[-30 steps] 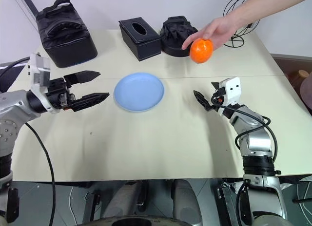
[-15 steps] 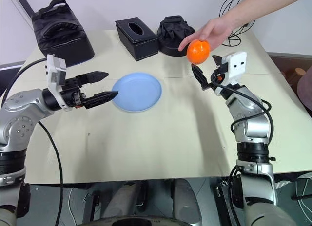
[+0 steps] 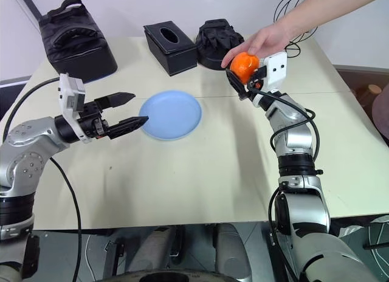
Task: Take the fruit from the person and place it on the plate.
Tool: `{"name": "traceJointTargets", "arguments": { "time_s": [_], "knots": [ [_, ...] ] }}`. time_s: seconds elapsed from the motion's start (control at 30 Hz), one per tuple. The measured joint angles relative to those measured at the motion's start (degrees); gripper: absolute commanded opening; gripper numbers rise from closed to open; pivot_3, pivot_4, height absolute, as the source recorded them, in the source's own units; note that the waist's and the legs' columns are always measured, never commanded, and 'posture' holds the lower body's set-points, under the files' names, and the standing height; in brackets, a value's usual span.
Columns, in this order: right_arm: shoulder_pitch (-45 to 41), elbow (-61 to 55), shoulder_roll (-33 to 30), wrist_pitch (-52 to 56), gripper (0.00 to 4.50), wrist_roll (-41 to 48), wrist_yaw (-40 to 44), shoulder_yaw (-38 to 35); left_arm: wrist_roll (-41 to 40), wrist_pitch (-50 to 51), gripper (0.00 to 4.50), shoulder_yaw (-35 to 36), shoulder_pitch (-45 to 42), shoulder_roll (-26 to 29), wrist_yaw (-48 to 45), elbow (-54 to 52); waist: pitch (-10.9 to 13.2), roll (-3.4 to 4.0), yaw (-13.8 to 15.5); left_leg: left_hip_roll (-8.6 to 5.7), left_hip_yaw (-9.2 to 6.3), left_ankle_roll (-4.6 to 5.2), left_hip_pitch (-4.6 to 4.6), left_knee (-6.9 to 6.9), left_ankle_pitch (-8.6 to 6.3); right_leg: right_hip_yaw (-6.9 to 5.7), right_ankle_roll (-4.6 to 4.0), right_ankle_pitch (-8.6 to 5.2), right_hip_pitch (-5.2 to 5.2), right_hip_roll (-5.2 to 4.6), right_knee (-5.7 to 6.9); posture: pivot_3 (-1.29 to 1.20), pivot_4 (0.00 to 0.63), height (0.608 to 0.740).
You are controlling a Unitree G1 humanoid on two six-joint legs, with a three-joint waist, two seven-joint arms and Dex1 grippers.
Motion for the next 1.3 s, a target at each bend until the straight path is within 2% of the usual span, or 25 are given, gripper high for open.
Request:
{"name": "traceJointTargets", "arguments": {
  "time_s": [0.3,0.5,0.63,0.87,0.97,1.3],
  "knots": [
    [0.1,-1.7,1.0,2.3,3.01,-0.4,2.2,2.2,0.1,0.2,4.50,1.2,1.6,0.4,1.5,-1.2,0.0,0.01,-0.5,0.02,0.00,-0.01,0.00,-0.03,0.00,0.03,-0.01,0.00,-0.08,0.04,0.05,0.00,0.150,0.740],
    [2.2,-4.7,11.4,5.7,3.01,-0.6,4.5,9.9,1.9,0.6,4.50,2.5,8.9,4.0,2.1,-1.7,0.0,0.03,-1.3,0.04,-0.01,-0.03,0.03,-0.15,0.01,0.06,-0.03,-0.01,-0.15,0.04,0.10,0.00,0.150,0.740],
    [1.0,1.4,15.7,4.7,3.01,-2.0,4.3,12.3,2.4,1.7,4.50,3.9,13.1,4.4,2.9,-2.9,0.0,0.04,-0.9,-0.02,-0.03,-0.05,-0.01,-0.12,0.01,0.04,-0.02,0.00,-0.16,-0.02,0.09,0.00,0.150,0.740],
    [-5.0,12.7,17.6,-0.1,3.01,-4.0,4.7,12.1,2.4,1.8,4.50,6.1,15.1,4.2,5.1,-5.8,0.0,0.04,-0.4,-0.02,-0.03,-0.10,-0.01,-0.19,0.02,0.04,-0.03,0.00,-0.22,0.00,0.08,0.00,0.150,0.740],
    [-5.5,16.6,17.6,-1.3,4.44,-4.8,4.9,11.6,2.3,1.9,4.50,6.2,15.6,3.9,6.2,-6.4,0.0,0.04,-0.4,-0.02,-0.03,-0.10,-0.01,-0.19,0.02,0.04,-0.03,0.00,-0.22,0.00,0.08,0.00,0.150,0.740],
    [-7.6,20.8,16.6,-3.7,4.48,-5.2,4.6,8.3,2.4,1.7,4.50,6.2,15.7,2.9,8.0,-7.0,0.0,0.04,-0.5,-0.02,-0.03,-0.11,-0.01,-0.22,0.03,0.04,-0.03,0.00,-0.25,0.03,0.10,0.00,0.150,0.740]
  ]
}}
